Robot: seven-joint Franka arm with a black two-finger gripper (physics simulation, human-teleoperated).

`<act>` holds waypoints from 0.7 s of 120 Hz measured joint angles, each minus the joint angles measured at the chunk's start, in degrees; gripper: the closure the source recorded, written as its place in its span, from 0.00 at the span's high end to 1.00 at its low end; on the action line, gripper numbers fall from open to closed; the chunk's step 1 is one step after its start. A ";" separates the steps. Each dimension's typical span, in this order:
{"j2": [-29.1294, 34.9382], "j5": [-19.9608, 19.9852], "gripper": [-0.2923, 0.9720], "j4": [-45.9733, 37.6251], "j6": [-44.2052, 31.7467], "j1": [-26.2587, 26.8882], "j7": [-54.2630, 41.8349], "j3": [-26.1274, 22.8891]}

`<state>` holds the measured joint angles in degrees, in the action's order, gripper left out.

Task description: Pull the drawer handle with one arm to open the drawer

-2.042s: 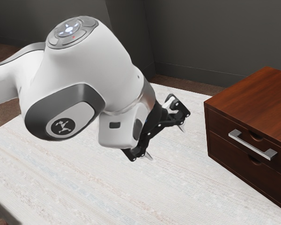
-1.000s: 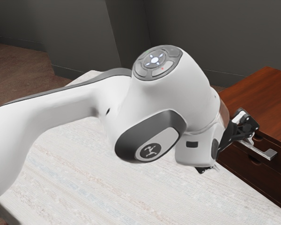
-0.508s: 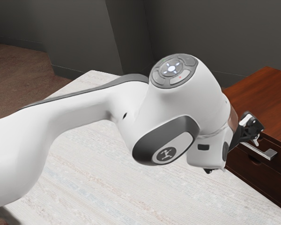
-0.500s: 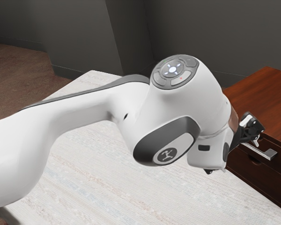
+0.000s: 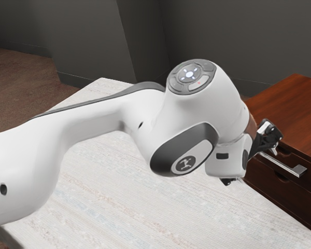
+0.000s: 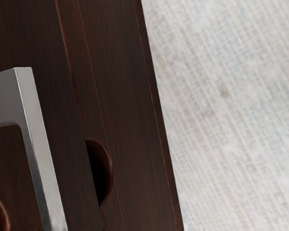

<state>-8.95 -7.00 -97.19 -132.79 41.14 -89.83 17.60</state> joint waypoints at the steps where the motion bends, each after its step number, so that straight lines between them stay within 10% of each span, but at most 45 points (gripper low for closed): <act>1: -0.04 0.02 0.77 -0.01 -0.02 -0.02 0.00 -0.01; 84: -4.11 0.33 0.78 1.71 -1.32 -1.14 -0.05 -0.35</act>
<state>-13.07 -6.67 -95.48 -134.11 39.99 -89.89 17.24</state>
